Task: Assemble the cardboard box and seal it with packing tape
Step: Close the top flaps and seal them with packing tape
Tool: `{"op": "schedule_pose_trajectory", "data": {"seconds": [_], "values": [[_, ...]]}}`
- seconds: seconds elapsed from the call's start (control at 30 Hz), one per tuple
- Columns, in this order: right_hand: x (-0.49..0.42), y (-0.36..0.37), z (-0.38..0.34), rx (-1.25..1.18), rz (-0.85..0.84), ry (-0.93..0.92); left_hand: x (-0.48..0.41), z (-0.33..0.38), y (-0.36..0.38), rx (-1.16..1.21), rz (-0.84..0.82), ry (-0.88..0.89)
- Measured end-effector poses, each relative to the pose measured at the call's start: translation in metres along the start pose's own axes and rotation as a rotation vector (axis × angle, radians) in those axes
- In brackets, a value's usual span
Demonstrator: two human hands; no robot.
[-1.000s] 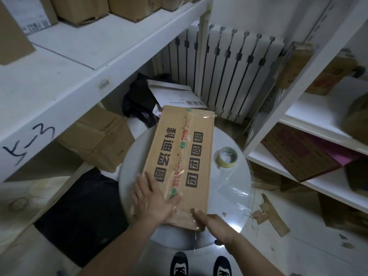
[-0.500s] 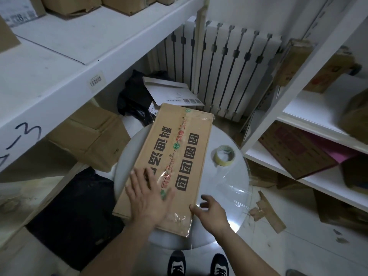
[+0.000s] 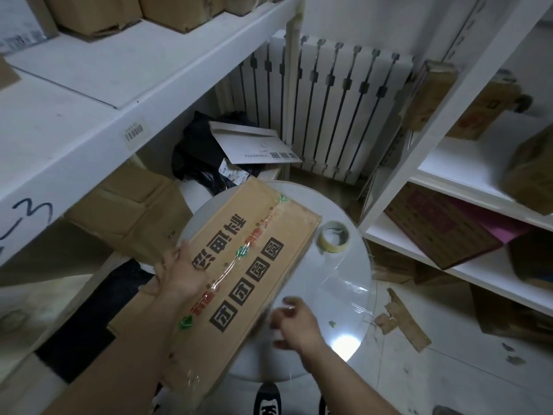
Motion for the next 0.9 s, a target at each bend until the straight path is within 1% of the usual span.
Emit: {"op": "schedule_pose_trajectory", "data": {"seconds": [0.07,0.13,0.33,0.47,0.57,0.67,0.73,0.9], "values": [[-0.006,-0.006,-0.011,-0.222,-0.059,0.061,0.002,0.007,-0.002,0.016,-0.05,0.032],[-0.003,-0.007,-0.017,-0.274,-0.121,0.064,0.003,0.009,-0.001,0.045,-0.063,0.044],[0.014,-0.014,0.011,-0.127,-0.119,0.108,0.007,0.006,0.001,0.088,-0.04,0.055],[0.028,-0.02,0.026,-0.013,-0.222,0.147,0.013,0.013,0.006,0.08,-0.055,0.123],[0.036,-0.027,0.038,0.075,-0.302,0.208,0.024,0.026,0.01,0.073,-0.029,0.217],[0.044,-0.034,0.045,0.105,-0.375,0.256,0.031,0.041,0.017,0.09,-0.04,0.329],[0.044,-0.041,0.046,0.107,-0.373,0.255,0.031,0.056,0.024,0.094,-0.065,0.409],[0.042,-0.063,0.044,0.131,-0.325,0.219,0.042,0.106,0.031,0.015,-0.092,0.535]]}}
Point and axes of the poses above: each hand's wrist, its own x-axis away from the middle knuckle, its own y-axis out of the palm, z = x × y, the point moved 6 cm from there along -x, towards the middle knuckle, and after that the axes turned 10 degrees about z, right-handed, at the moved point
